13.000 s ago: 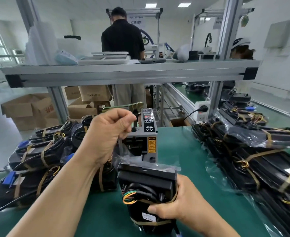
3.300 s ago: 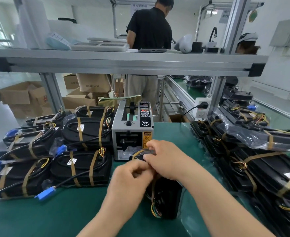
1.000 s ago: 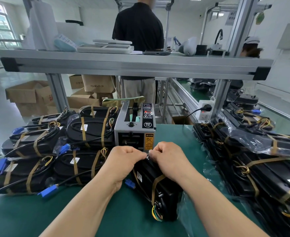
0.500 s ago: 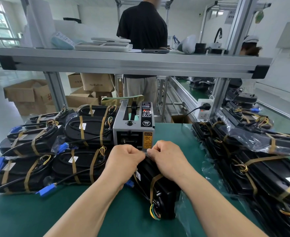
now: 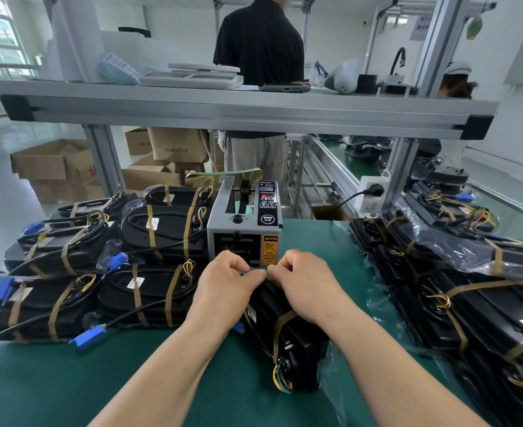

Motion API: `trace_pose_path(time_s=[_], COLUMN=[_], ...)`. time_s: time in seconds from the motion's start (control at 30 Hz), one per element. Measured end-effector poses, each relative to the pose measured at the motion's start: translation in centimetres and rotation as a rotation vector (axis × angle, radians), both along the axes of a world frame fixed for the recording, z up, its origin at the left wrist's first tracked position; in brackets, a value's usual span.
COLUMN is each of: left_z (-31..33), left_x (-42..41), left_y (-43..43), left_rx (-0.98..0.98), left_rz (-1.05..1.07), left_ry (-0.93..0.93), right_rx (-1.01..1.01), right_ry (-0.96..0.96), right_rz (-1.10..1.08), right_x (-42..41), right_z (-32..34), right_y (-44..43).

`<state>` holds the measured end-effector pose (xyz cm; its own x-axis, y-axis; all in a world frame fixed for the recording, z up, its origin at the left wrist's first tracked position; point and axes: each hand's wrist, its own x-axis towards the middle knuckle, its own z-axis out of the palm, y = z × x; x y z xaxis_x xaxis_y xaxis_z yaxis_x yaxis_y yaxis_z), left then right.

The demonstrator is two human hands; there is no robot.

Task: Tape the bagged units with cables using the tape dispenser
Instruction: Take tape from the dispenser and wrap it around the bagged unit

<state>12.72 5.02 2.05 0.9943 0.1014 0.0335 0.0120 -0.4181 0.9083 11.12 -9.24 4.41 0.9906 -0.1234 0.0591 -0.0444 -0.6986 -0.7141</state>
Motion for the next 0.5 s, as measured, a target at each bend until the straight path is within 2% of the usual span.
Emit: trace_pose_path(time_s=[0.17, 0.3, 0.37, 0.43, 0.5], left_z=[-0.3, -0.9, -1.0, -1.3, -1.8], left_x=[0.3, 0.0, -0.2, -0.7, -1.1], left_y=[0.7, 1.0, 1.3, 1.8, 2.8], left_rx=[-0.121, -0.135, -0.17, -0.24, -0.308], left_rz=[-0.034, -0.073, -0.093, -0.043, 0.069], left_ry=[-0.003, -0.029, -0.029, -0.049, -0.076], right_rx=[0.019, -0.089, -0.161, -0.26, -0.247], right_ry=[0.0, -0.015, 0.04, 0.107, 0.151], right_rz=[0.011, 0.034, 0.088, 0.117, 0.124], right_x=[-0.3, -0.5, -1.0, -1.2, -1.0], right_z=[0.1, 0.2, 0.4, 0.7, 0.9], right_y=[0.1, 0.5, 0.7, 0.6, 0.1])
